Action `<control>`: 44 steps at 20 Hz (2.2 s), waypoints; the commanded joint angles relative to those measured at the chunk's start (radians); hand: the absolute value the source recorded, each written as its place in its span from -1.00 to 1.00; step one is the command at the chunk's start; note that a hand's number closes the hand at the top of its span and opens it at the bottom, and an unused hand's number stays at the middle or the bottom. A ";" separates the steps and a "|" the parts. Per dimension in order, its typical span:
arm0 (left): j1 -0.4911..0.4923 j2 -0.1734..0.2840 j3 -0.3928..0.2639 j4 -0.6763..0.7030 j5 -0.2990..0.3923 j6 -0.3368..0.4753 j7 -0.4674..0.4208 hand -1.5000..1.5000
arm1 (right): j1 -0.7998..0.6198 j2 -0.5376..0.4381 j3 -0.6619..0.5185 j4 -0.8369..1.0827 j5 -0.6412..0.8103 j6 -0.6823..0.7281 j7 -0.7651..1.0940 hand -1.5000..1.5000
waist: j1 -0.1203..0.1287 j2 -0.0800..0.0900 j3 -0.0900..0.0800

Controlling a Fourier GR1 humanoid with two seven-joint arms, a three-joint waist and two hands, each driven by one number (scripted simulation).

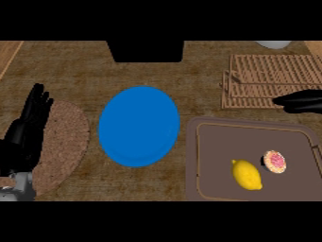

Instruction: Pick the cupcake from the tray and place it in the tiered shelf

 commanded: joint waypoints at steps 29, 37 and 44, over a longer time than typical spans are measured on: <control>0.015 -0.061 0.052 -0.048 -0.066 -0.071 0.039 0.00 | 0.295 0.206 0.100 0.047 1.149 -0.429 -0.359 -1.00 | 0.011 0.006 -0.004; 0.000 -0.116 0.046 -0.029 -0.119 -0.058 0.028 0.00 | 0.280 0.302 0.091 0.213 1.289 -0.537 -0.441 -1.00 | 0.012 0.007 -0.004; 0.013 -0.109 0.101 -0.006 -0.089 -0.120 -0.005 0.00 | 0.314 0.379 0.081 0.236 1.338 -0.566 -0.486 -1.00 | 0.010 0.006 -0.004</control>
